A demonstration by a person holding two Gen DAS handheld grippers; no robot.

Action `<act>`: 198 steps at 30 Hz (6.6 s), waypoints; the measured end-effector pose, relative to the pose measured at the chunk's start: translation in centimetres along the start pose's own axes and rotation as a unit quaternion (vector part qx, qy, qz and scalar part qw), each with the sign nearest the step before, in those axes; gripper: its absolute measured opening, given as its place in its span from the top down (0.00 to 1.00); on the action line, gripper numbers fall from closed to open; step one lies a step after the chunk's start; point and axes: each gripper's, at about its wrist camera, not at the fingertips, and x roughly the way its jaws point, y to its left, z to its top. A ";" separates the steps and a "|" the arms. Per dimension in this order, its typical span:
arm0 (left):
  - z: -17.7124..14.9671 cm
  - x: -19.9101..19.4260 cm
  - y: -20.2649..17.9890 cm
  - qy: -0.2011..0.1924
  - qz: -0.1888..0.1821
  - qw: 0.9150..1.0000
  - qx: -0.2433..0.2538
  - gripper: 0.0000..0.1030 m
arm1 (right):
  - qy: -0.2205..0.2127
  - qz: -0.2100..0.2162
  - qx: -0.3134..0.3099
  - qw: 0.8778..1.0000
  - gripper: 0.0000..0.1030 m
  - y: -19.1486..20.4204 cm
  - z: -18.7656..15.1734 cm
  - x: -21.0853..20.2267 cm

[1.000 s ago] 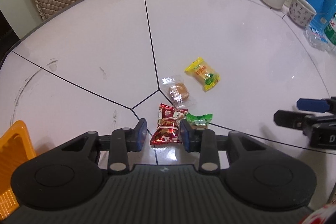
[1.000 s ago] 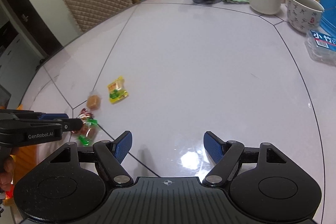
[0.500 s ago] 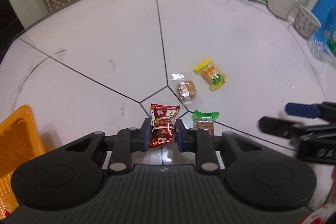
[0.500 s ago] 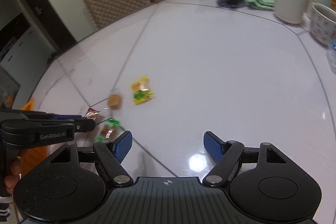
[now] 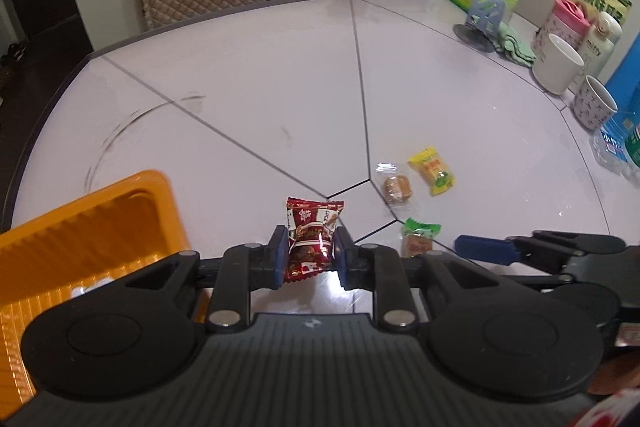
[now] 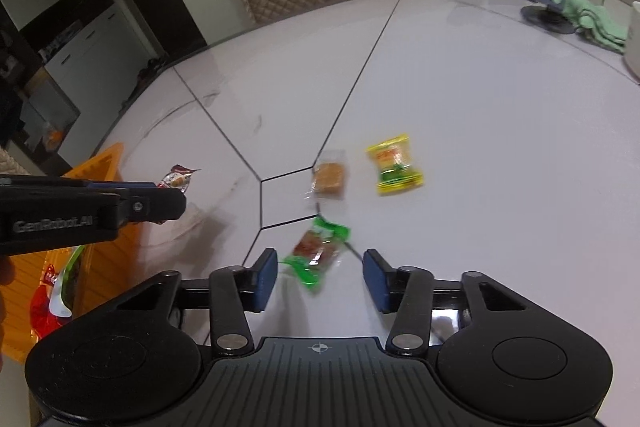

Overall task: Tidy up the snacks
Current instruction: 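Grasp the brown-red candy with the left tool while the right tool grasps the green-wrapped candy, then carry both held candies over the orange tray with both tools, then open the right tool to drop the green candy while the left tool releases the brown-red candy, then withdraw both open tools from the tray toward the remaining snacks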

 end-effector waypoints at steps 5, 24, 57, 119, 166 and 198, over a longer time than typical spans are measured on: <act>-0.3 -0.6 0.8 -0.004 0.006 1.000 -0.012 0.79 | -0.005 -0.014 -0.007 1.000 0.63 1.1 0.2 1.3; -0.9 -2.3 1.4 -0.017 0.004 1.000 -0.021 0.79 | -0.008 -0.046 -0.071 0.996 0.79 2.7 -0.5 0.8; -10.9 -15.4 3.6 -0.052 -0.036 0.995 -0.079 0.79 | -0.012 0.070 -0.077 0.995 0.79 8.6 -4.9 -10.9; -14.9 -18.4 18.6 -0.058 0.080 0.979 -0.180 0.79 | -0.008 0.066 -0.122 0.990 0.63 18.9 -3.9 -1.6; -14.7 -16.8 19.9 -0.037 0.098 0.976 -0.192 0.67 | -0.010 0.078 -0.100 0.992 0.44 18.5 -3.4 -2.4; -19.5 -19.4 9.9 0.008 0.049 0.984 -0.168 0.55 | 0.016 0.079 -0.094 0.992 0.30 14.1 -9.5 -9.5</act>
